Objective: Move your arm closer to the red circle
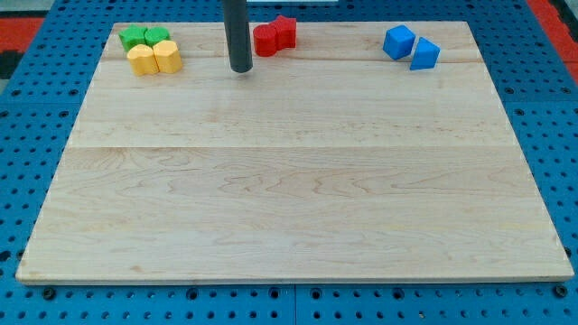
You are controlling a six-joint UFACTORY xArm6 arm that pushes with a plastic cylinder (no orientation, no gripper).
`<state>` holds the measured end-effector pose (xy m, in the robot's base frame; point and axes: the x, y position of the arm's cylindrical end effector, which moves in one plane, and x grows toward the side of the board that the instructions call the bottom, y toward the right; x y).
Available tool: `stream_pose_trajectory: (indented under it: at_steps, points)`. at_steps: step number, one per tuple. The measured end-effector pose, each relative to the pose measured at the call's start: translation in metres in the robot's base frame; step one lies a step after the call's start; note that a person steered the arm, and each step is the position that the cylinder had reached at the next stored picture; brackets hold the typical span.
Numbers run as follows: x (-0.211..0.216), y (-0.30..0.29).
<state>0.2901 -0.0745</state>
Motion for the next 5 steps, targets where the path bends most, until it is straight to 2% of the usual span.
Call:
stream_pose_trajectory:
  at_steps: [5]
  points:
    - [0.0013,-0.0033]
